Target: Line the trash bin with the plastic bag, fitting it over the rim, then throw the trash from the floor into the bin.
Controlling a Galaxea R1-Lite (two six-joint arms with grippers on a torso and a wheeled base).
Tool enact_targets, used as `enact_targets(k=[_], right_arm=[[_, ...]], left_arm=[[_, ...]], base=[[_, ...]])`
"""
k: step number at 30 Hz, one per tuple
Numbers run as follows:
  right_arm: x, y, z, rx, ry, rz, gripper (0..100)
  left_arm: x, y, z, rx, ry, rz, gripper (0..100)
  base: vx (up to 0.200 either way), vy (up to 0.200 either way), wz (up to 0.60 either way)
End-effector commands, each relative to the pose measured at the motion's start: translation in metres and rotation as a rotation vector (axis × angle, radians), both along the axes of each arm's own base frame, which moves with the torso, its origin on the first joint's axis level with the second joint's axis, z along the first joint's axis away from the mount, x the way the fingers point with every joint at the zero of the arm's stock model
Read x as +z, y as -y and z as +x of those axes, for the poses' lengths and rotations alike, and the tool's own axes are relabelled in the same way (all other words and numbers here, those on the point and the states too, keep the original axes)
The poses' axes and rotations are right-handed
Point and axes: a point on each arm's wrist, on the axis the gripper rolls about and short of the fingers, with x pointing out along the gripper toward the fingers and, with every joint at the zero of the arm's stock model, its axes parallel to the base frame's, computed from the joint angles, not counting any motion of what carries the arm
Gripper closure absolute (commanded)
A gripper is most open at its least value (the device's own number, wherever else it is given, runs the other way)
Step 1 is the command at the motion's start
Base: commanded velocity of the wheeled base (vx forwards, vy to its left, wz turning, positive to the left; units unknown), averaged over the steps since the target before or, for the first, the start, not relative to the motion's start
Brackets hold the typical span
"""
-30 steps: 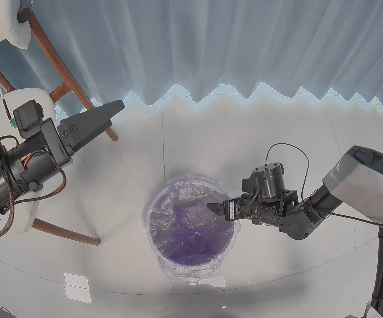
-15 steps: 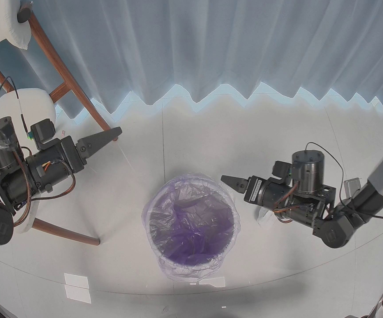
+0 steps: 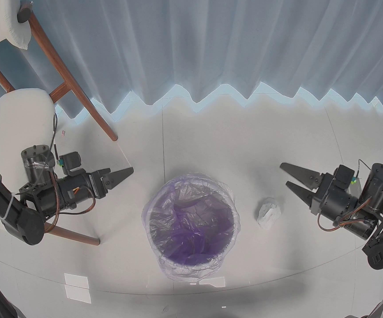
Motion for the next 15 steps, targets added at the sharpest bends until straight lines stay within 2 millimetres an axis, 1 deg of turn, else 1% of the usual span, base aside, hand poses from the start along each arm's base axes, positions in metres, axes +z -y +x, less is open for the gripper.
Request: enact_targets(k=[1,4,6,9,10,15], right_arm=[[-0.03,0.04,0.019,-0.014,-0.119,0.083,0],[-0.037,0.043,0.025,-0.027,-0.152,0.092,0],[-0.046,0.05,0.031,-0.054,-0.194,0.102,0],[-0.075,0.049,0.05,-0.065,-0.288,0.111,0],[-0.081,0.048,0.054,-0.066,-0.302,0.108,0],[-0.088,0.044,0.051,-0.056,-0.362,0.127,0]], left_arm=[[-0.06,0.0,0.016,-0.015,-0.115,0.082,0],[-0.076,0.0,0.021,-0.02,-0.112,0.113,0],[-0.082,0.0,0.024,-0.022,-0.093,0.125,0],[-0.086,0.001,0.025,-0.025,-0.08,0.126,0],[-0.087,0.002,0.024,-0.029,-0.079,0.127,0],[-0.086,0.007,0.02,-0.042,-0.082,0.131,0]], base=[[0.0,0.0,0.0],[0.0,0.0,0.0],[0.0,0.0,0.0],[0.0,0.0,0.0],[0.0,0.0,0.0],[0.0,0.0,0.0]])
